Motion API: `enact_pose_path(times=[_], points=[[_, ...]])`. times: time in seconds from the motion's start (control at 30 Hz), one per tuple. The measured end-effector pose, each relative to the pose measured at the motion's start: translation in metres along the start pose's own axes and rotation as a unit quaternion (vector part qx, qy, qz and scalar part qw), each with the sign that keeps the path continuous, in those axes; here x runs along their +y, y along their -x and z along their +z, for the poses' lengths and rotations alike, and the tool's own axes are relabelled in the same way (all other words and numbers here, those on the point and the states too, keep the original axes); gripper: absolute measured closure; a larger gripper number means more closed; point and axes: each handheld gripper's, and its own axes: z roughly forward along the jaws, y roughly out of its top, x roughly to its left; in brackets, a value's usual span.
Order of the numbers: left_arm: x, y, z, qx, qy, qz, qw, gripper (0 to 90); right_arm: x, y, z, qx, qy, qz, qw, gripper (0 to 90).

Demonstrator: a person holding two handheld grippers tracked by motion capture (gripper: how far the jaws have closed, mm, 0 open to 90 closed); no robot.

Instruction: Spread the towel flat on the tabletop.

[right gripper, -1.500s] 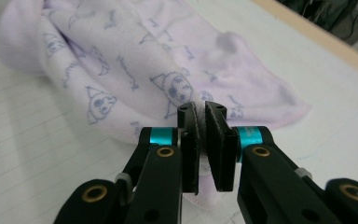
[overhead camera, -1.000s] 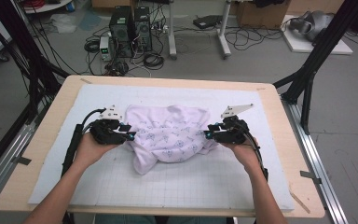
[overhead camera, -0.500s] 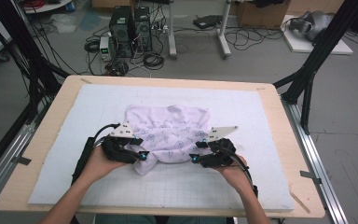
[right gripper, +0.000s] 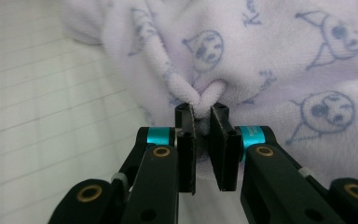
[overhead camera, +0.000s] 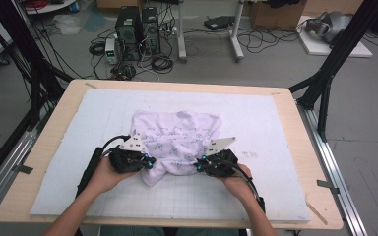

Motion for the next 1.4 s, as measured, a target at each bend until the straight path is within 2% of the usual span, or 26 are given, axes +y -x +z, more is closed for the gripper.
enact_pose_path(times=[0.07,0.13,0.2,0.27,0.37,0.47,0.53,0.6,0.67,0.73,0.8,0.83,0.9,0.97,1.07,1.17,1.3,1.37,1.4], points=[[0.0,0.001,-0.008,0.007,0.014,-0.007,0.9998,88.3,-0.001,-0.001,-0.013,0.0,0.01,0.001,0.9999,82.6],[0.001,0.001,-0.014,0.016,0.02,-0.002,0.9997,88.5,-0.001,-0.001,-0.028,-0.002,0.025,0.005,0.9997,82.5],[0.004,0.002,-0.021,0.02,0.026,0.003,0.9995,88.6,0.002,-0.001,-0.04,-0.004,0.024,-0.002,0.9997,82.5],[0.007,0.003,-0.029,0.031,0.029,0.011,0.9991,88.6,0.007,-0.001,-0.053,-0.016,0.019,-0.012,0.9996,82.6],[0.013,0.001,-0.042,0.041,0.042,0.012,0.9982,88.6,0.016,0.003,-0.072,-0.028,0.034,-0.011,0.999,82.7],[0.015,-0.005,-0.052,0.056,0.054,0.006,0.997,88.7,0.025,0.008,-0.088,-0.048,0.035,-0.018,0.9981,82.7],[0.014,-0.01,-0.055,0.063,0.056,-0.004,0.9964,88.7,0.029,0.014,-0.093,-0.058,0.031,-0.014,0.9977,82.7],[0.01,-0.018,-0.051,0.075,0.046,-0.012,0.9961,88.7,0.032,0.024,-0.091,-0.063,0.028,-0.004,0.9976,82.7],[0.006,-0.026,-0.043,0.085,0.03,-0.022,0.9957,88.8,0.032,0.036,-0.082,-0.069,0.016,0.012,0.9974,82.6],[-0.001,-0.037,-0.031,0.103,0.004,-0.033,0.9941,89.8,0.03,0.053,-0.07,-0.077,0.002,0.032,0.9965,82.4],[-0.008,-0.049,-0.021,0.099,-0.023,-0.05,0.9936,89.8,0.026,0.068,-0.054,-0.086,-0.021,0.049,0.9949,81.9],[-0.011,-0.054,-0.017,0.099,-0.03,-0.055,0.9931,89.8,0.024,0.075,-0.045,-0.082,-0.034,0.059,0.9943,81.5],[-0.015,-0.059,-0.013,0.093,-0.032,-0.066,0.993,89.6,0.02,0.084,-0.031,-0.077,-0.048,0.072,0.9933,80.5],[-0.015,-0.061,-0.015,0.087,-0.025,-0.072,0.9933,87.3,0.017,0.089,-0.023,-0.074,-0.047,0.085,0.9924,77.3],[-0.012,-0.057,-0.021,0.081,-0.009,-0.071,0.9942,79.0,0.018,0.089,-0.025,-0.068,-0.029,0.084,0.9938,70.7],[-0.007,-0.053,-0.029,0.076,0.015,-0.073,0.9944,71.6,0.02,0.081,-0.036,-0.064,-0.011,0.083,0.9944,64.3],[0.005,-0.044,-0.034,0.067,0.034,-0.07,0.9947,65.5,0.019,0.065,-0.053,-0.073,0.013,0.074,0.9945,58.2],[0.014,-0.038,-0.036,0.066,0.039,-0.061,0.9951,62.0,0.017,0.056,-0.06,-0.078,0.029,0.071,0.994,56.8],[0.018,-0.035,-0.035,0.058,0.043,-0.058,0.9956,61.4,0.015,0.051,-0.063,-0.077,0.036,0.069,0.994,56.8]])
